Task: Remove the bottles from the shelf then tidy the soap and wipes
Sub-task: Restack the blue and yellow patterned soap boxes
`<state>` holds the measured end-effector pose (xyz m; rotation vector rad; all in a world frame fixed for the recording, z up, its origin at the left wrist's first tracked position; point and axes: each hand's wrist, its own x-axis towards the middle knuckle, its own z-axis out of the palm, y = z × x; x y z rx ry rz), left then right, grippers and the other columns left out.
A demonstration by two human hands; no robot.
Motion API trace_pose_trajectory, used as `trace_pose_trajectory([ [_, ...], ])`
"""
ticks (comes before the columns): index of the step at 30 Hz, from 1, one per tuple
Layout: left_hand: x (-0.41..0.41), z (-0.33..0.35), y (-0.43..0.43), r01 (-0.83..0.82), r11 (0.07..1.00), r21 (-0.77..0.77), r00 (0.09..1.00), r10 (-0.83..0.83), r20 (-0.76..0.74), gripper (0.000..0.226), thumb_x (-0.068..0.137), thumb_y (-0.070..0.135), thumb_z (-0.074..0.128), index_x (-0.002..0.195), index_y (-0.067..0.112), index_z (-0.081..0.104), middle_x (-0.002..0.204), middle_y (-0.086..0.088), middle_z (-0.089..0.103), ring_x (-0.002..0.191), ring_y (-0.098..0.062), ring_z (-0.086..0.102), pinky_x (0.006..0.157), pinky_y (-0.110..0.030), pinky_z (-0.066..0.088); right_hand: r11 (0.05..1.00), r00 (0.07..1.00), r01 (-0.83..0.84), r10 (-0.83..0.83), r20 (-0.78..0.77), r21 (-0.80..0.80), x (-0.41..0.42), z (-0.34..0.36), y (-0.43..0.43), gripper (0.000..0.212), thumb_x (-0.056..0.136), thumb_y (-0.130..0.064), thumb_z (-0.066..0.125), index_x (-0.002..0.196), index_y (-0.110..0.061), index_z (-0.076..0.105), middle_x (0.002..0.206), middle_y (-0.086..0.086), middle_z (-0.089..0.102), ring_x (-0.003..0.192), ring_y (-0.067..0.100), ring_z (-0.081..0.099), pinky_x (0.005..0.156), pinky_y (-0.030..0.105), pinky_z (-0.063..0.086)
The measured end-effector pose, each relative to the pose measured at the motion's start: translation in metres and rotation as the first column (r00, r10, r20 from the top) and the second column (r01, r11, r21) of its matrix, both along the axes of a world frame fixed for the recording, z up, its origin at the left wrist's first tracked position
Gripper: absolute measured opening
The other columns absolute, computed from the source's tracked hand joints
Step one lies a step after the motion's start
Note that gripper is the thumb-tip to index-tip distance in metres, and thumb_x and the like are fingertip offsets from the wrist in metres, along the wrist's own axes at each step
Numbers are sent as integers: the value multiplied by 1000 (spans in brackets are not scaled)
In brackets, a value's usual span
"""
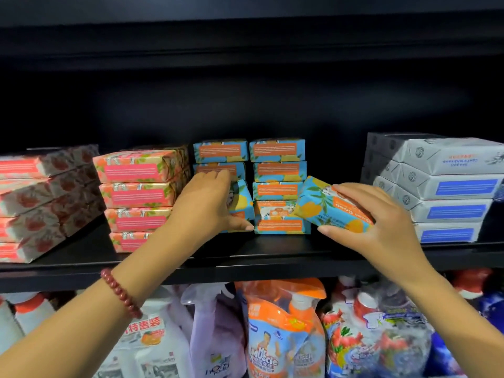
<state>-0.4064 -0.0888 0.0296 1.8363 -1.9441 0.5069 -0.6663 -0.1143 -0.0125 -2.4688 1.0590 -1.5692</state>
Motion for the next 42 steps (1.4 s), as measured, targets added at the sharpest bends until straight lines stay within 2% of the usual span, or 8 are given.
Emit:
trace_pose_trajectory([
  [5,-1,-16,37,139,971,-193,987,-152,-54,93,49,61,79,121,5,60,111,-9,65,104,-30,59,82,-30,41,999,993,-53,52,-110,-11,26,19,-23,65,64,-44,75,119,-14,61,113,-13,51,106,1,44,90,1,29],
  [9,3,-27,47,175,956,-234,978,-196,-71,88,54,69,61,113,3,66,104,-8,68,94,-27,63,81,-28,41,994,974,-109,109,-200,10,49,25,-38,63,68,-34,81,123,-13,59,115,-12,51,110,5,42,94,10,31],
  [15,10,-30,52,143,955,-261,977,-179,-118,83,54,60,70,113,1,66,105,-9,68,95,-27,62,82,-30,43,992,934,-122,127,-335,36,59,14,-48,60,76,-34,76,129,-16,55,130,-2,55,124,12,41,104,25,32],
  [24,10,-26,56,137,958,-252,971,-180,-156,87,53,62,67,116,3,65,108,-8,67,98,-25,60,81,-28,40,1000,959,-17,19,-282,8,63,8,-39,59,80,-34,71,133,-18,51,135,-5,51,128,9,38,105,21,28],
  [28,1,-14,47,186,947,-263,967,-223,-122,94,51,71,69,115,3,66,108,-7,67,99,-24,61,84,-28,41,998,994,11,-18,-111,-63,50,4,-25,56,76,-27,76,127,-13,56,127,-1,56,120,8,43,100,11,28],
  [32,-15,4,21,295,916,-271,951,-308,-3,90,56,68,68,118,4,64,111,-7,66,102,-23,60,85,-28,42,999,1000,-3,3,-9,-34,26,-10,-1,49,80,-45,59,122,-20,60,122,-13,52,117,0,42,98,1,23],
  [37,-48,25,-12,372,902,-220,927,-371,50,92,62,58,76,135,9,50,130,-4,57,121,-21,47,98,-28,36,981,954,-40,94,-284,191,6,-28,8,57,76,-63,56,122,-29,60,123,-21,50,117,-7,40,96,5,30],
  [42,-62,34,-37,378,922,-81,924,-371,95,81,71,60,66,136,14,50,135,0,54,128,-17,41,102,-30,35,985,922,19,48,-383,169,-1,-35,6,60,74,-68,48,121,-33,60,125,-22,53,120,-6,38,90,-1,26],
])
